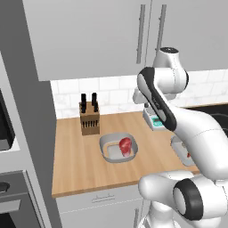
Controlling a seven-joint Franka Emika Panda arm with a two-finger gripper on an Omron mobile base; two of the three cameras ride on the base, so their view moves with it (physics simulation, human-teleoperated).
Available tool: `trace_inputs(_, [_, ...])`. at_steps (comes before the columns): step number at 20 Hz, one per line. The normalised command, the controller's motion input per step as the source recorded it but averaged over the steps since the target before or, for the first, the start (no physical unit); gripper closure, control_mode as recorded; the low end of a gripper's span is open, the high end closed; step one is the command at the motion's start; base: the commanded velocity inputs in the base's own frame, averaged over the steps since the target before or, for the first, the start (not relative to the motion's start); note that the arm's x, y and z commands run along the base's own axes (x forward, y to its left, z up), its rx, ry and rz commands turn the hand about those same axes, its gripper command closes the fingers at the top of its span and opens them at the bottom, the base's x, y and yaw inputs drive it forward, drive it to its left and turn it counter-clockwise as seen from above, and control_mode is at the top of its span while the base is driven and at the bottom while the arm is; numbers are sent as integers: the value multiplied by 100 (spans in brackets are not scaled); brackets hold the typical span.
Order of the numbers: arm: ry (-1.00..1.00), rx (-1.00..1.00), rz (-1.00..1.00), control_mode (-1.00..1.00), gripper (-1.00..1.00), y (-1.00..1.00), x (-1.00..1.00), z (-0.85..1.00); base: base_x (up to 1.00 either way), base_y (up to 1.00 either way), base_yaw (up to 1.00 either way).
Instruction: Take the meat container that has the steak and place it on the second highest rack of the freezer. Then take the vegetable container that has the carrot and garlic and place it on the highest rack of the freezer.
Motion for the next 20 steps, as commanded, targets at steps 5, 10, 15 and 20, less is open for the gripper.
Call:
trace_inputs(5, [0,-4,0,-100,-100,30,-36,-13,0,0,0])
trace_inputs(10, [14,-20,-4,-100,-100,100,-10,-56,0,0,0])
trace_inputs(15, [25,5,4,-100,-100,56,38,-96,0,0,0])
trace_inputs(20, [6,-8,2,-100,-100,81,15,-93,0,0,0])
